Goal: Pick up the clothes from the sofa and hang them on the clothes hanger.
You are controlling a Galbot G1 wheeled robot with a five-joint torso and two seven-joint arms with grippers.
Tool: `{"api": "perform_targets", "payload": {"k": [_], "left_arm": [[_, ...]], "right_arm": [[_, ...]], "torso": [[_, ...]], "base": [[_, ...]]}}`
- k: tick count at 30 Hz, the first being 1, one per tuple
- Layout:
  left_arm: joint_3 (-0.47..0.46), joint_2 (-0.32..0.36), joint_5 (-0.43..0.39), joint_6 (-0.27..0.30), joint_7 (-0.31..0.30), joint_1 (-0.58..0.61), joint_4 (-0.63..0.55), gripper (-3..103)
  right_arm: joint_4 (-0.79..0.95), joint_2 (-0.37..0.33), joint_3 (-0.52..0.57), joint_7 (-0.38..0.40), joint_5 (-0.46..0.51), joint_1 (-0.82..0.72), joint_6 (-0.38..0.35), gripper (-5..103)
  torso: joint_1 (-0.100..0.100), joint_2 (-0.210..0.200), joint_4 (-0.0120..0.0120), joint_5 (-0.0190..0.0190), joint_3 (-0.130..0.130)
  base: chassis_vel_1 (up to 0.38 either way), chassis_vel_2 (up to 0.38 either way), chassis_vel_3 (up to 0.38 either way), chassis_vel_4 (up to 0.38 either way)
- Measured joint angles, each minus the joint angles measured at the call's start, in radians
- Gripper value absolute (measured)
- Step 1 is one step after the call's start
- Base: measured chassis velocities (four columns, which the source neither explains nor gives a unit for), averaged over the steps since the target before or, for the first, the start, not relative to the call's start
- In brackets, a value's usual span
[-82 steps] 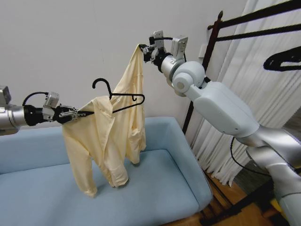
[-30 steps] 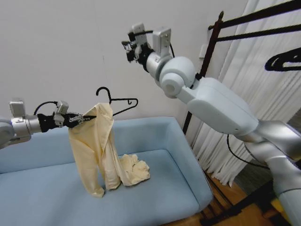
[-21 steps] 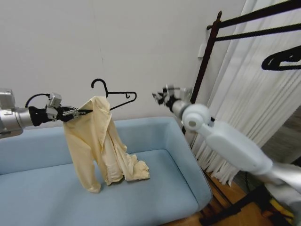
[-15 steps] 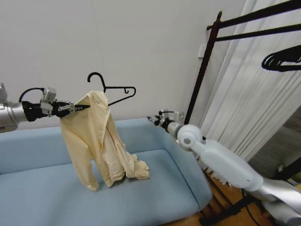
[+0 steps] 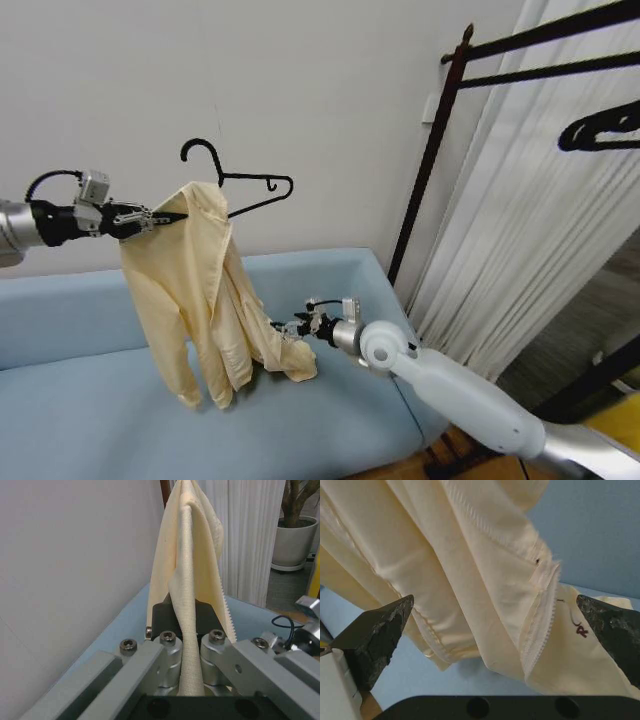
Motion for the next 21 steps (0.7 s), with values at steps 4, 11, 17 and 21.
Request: {"api": "perform_targets", "payload": {"k": [4, 11, 17, 21], "left_arm": [[-0.001, 0.006, -0.018, 0.000, 0.004, 0.000, -0.008, 2], [-0.003, 0.009, -0.020, 0.002, 0.013, -0.001, -0.008, 2], [-0.003, 0.005, -0.020, 0.003, 0.011, -0.001, -0.008, 2], [-0.003, 0.003, -0.018, 0.003, 0.010, -0.001, -0.008, 2]], "right_arm": [[-0.057, 0.041, -0.033, -0.013, -0.071, 0.010, 0.042, 100], [-0.131, 0.109, -0.032, -0.033, -0.072, 0.026, 0.086, 100], [-0.155, 0.141, -0.042, -0.034, -0.068, 0.033, 0.103, 89], [-0.160, 0.140, -0.040, -0.035, -0.069, 0.041, 0.115, 73]], "torso": [[0.000, 0.000, 0.0001, -0.0001, 0.000], [0.000, 0.000, 0.0000, -0.0001, 0.000], [0.000, 0.000, 0.0000, -0.0001, 0.000], [0.000, 0.000, 0.0000, 0.0000, 0.000]], "base": [[0.000, 0.000, 0.000, 0.000], [0.000, 0.000, 0.000, 0.000], [0.000, 0.000, 0.000, 0.000], [0.000, 0.000, 0.000, 0.000]]}}
